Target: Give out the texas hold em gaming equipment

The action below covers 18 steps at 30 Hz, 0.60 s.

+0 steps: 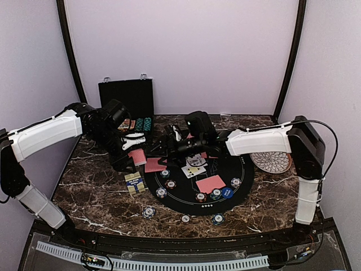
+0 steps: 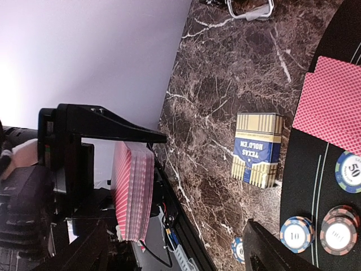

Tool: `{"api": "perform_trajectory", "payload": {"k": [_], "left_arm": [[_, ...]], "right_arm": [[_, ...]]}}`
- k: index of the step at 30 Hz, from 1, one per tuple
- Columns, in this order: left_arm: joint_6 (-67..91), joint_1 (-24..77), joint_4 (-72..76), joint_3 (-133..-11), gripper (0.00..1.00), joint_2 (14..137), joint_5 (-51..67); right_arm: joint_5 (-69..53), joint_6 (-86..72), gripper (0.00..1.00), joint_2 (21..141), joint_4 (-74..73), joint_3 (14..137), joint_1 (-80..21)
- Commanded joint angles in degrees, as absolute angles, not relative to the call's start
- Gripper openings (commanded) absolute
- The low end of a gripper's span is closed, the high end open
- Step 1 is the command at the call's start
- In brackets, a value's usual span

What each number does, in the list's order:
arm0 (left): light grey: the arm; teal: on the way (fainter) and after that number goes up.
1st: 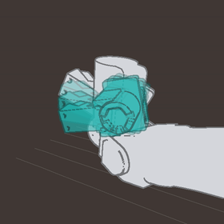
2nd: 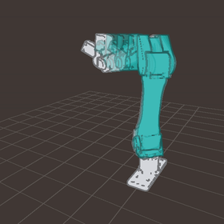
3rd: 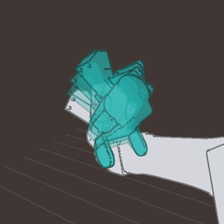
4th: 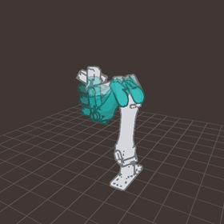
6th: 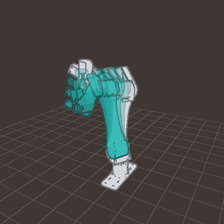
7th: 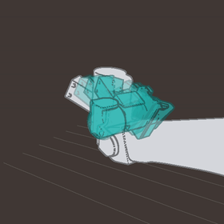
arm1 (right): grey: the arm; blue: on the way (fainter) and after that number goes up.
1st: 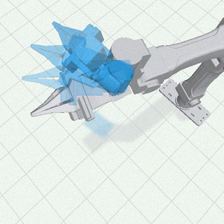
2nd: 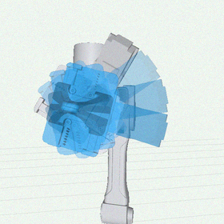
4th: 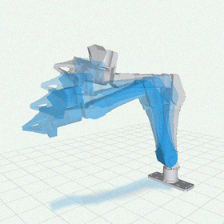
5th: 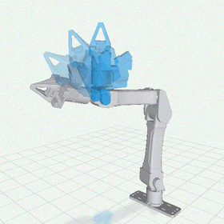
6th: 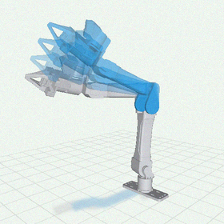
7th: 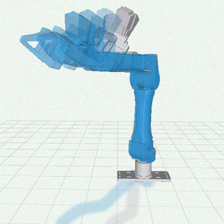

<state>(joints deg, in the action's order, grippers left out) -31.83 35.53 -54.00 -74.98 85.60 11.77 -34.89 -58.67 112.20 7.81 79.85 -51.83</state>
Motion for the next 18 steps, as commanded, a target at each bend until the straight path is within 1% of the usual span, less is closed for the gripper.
{"api": "perform_trajectory", "payload": {"k": [1,10,18], "left_arm": [[-31.72,35.42,-54.59,-76.71,0.00,83.85,12.96],[-31.77,35.37,-54.56,-76.73,0.00,84.15,13.14],[-31.71,35.41,-54.50,-76.68,0.00,84.07,13.14]], "right_arm": [[-37.72,-61.85,0.82,114.33,13.66,82.49,-53.04],[-39.52,-66.16,0.79,117.48,19.66,83.35,-54.57],[-40.80,-68.59,0.77,120.93,22.17,86.40,-55.41]]}}
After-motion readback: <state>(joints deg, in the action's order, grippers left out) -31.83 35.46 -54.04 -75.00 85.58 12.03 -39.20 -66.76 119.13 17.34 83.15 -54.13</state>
